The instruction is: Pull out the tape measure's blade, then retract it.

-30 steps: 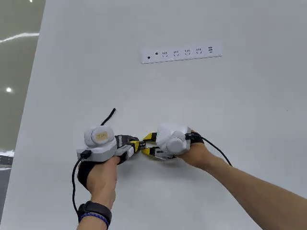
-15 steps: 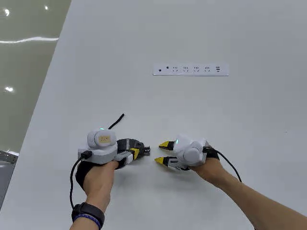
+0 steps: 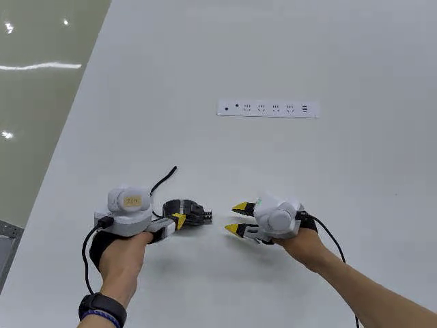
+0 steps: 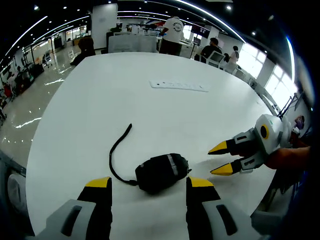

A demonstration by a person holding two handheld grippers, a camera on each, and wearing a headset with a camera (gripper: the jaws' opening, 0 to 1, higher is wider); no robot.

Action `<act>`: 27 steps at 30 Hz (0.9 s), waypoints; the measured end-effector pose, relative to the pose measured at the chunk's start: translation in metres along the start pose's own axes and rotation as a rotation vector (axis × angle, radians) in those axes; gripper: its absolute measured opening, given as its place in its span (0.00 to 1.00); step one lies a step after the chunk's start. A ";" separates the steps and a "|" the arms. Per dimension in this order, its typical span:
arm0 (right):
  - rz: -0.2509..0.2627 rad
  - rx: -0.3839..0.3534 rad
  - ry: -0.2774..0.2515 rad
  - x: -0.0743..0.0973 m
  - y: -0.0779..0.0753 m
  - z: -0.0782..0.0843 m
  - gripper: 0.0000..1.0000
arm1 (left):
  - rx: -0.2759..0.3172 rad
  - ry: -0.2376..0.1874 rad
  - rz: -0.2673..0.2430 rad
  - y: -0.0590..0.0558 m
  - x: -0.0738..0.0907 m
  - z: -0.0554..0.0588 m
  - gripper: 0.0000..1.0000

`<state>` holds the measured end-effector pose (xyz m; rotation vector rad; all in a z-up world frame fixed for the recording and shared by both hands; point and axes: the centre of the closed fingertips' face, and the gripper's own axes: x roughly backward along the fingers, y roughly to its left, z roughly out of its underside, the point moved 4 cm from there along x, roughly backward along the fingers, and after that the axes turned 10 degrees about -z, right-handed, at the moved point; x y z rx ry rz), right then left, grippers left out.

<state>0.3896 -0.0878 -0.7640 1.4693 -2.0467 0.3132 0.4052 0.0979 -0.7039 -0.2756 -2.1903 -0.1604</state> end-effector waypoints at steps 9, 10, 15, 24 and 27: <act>0.048 -0.038 -0.013 0.026 0.003 0.004 0.26 | -0.020 -0.017 0.025 0.009 0.012 0.011 0.56; 0.054 -0.046 -0.015 0.028 0.003 0.004 0.26 | -0.024 -0.018 0.025 0.010 0.013 0.012 0.56; 0.082 -0.115 -0.047 0.040 0.005 0.007 0.28 | -0.025 -0.035 0.035 0.017 0.019 0.016 0.56; 0.134 -0.180 -0.077 0.067 0.009 0.012 0.31 | -0.072 -0.077 0.073 0.028 0.031 0.022 0.56; 0.138 -0.204 -0.086 0.072 0.013 0.013 0.33 | -0.087 -0.100 0.091 0.029 0.036 0.023 0.56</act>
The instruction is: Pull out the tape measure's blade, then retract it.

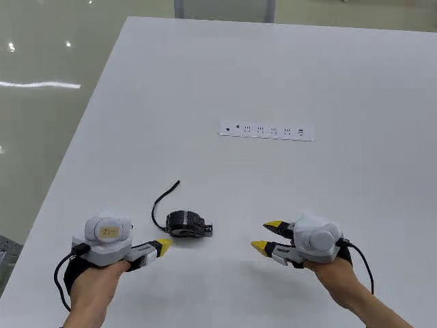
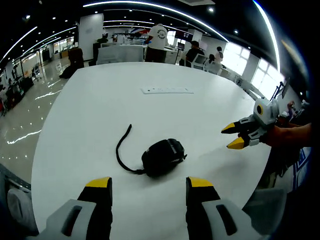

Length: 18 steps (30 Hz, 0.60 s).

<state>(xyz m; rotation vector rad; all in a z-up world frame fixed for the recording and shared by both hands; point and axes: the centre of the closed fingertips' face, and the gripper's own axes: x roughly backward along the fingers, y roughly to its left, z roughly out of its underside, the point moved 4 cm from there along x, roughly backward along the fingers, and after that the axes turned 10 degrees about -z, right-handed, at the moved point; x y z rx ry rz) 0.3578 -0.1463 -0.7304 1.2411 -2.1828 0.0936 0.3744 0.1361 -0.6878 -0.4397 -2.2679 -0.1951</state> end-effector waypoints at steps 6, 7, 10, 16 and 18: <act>0.024 -0.022 -0.004 0.012 0.008 0.006 0.40 | -0.035 -0.022 0.006 0.005 0.009 0.005 0.56; 0.031 -0.034 -0.011 0.015 0.008 0.008 0.41 | -0.050 -0.026 0.007 0.006 0.011 0.007 0.56; 0.035 -0.041 -0.015 0.017 0.010 0.009 0.44 | -0.068 -0.030 0.006 0.008 0.013 0.009 0.58; 0.050 -0.056 -0.020 0.026 0.014 0.014 0.49 | -0.079 -0.046 0.007 0.013 0.019 0.013 0.60; 0.076 -0.085 -0.028 0.037 0.020 0.021 0.50 | -0.063 -0.066 0.026 0.016 0.027 0.021 0.60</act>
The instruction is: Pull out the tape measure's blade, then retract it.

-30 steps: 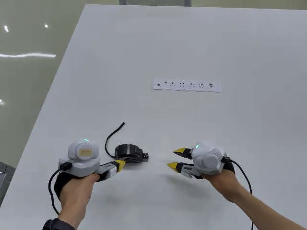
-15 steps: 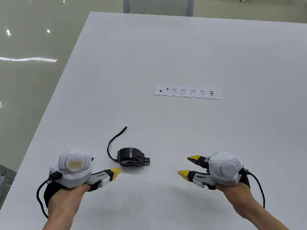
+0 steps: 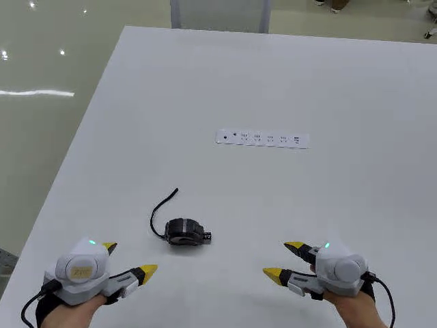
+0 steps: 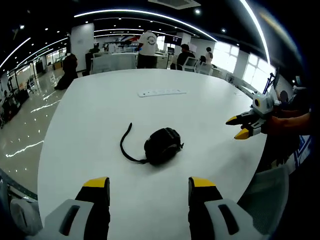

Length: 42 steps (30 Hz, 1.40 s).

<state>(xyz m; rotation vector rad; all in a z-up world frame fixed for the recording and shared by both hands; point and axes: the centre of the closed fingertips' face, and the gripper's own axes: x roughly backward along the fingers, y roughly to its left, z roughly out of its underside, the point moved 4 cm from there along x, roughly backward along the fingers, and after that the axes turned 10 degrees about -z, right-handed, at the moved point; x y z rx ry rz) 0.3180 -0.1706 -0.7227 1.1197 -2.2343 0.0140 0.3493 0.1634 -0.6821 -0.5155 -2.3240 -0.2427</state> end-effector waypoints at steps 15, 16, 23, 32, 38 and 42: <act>0.101 -0.070 -0.049 0.029 0.035 0.028 0.56 | -0.004 -0.038 0.018 -0.008 0.017 0.030 0.63; 0.100 -0.063 -0.034 0.029 0.038 0.031 0.57 | -0.008 -0.042 0.024 -0.010 0.016 0.031 0.64; 0.116 -0.082 -0.034 0.033 0.046 0.037 0.60 | 0.050 -0.077 0.021 -0.014 0.014 0.027 0.65; 0.146 -0.103 -0.062 0.039 0.048 0.034 0.61 | 0.005 -0.082 0.011 -0.013 0.017 0.026 0.66; 0.183 -0.130 -0.087 0.042 0.047 0.035 0.60 | -0.008 -0.061 0.010 -0.017 0.014 0.032 0.66; 0.208 -0.174 -0.122 0.044 0.045 0.037 0.61 | -0.005 -0.061 0.012 -0.017 0.017 0.033 0.66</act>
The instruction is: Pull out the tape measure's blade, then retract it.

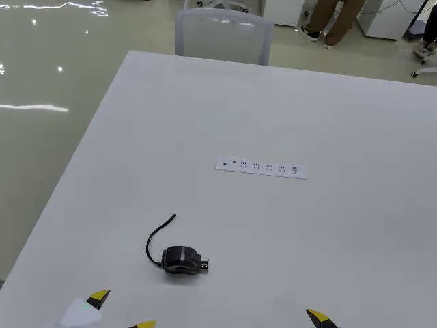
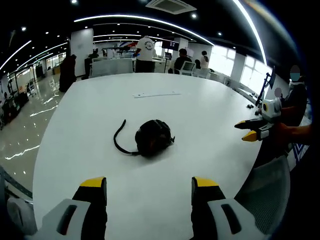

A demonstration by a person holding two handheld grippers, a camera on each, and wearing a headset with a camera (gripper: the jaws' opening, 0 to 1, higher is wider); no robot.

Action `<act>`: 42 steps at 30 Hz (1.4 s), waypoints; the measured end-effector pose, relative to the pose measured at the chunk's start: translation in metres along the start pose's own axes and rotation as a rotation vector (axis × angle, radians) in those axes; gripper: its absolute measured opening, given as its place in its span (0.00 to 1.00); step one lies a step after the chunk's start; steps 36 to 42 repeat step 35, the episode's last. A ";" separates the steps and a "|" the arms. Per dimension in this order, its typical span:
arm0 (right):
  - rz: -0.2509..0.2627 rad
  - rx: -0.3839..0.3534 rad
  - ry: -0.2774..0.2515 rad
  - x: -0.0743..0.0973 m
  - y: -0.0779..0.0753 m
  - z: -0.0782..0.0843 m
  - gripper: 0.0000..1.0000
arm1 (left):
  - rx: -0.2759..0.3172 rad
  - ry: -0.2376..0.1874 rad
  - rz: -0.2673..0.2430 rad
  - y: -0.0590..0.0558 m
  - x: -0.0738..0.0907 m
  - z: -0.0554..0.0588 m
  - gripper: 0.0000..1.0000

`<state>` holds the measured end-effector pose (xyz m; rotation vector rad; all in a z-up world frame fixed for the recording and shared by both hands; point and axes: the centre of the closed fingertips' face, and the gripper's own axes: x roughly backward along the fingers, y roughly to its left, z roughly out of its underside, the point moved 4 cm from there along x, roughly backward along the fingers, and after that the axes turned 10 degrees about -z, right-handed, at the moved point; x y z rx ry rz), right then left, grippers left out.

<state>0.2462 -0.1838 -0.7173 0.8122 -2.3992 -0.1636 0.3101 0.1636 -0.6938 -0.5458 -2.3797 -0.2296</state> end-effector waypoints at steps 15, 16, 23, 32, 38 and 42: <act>-0.019 -0.002 0.026 -0.008 0.012 0.007 0.63 | 0.017 -0.006 -0.010 0.009 0.002 0.002 0.67; -0.019 -0.002 0.026 -0.008 0.012 0.007 0.63 | 0.017 -0.006 -0.010 0.009 0.002 0.002 0.67; -0.026 0.001 0.039 -0.009 0.012 0.007 0.63 | 0.026 0.001 -0.008 0.009 0.003 0.005 0.67; -0.029 -0.007 0.047 -0.008 0.012 0.013 0.63 | 0.038 0.011 -0.006 0.009 0.002 0.008 0.67; -0.026 -0.011 0.048 -0.007 0.012 0.016 0.63 | 0.043 0.011 -0.004 0.009 0.002 0.008 0.67; -0.026 -0.011 0.048 -0.007 0.012 0.016 0.63 | 0.043 0.011 -0.004 0.009 0.002 0.008 0.67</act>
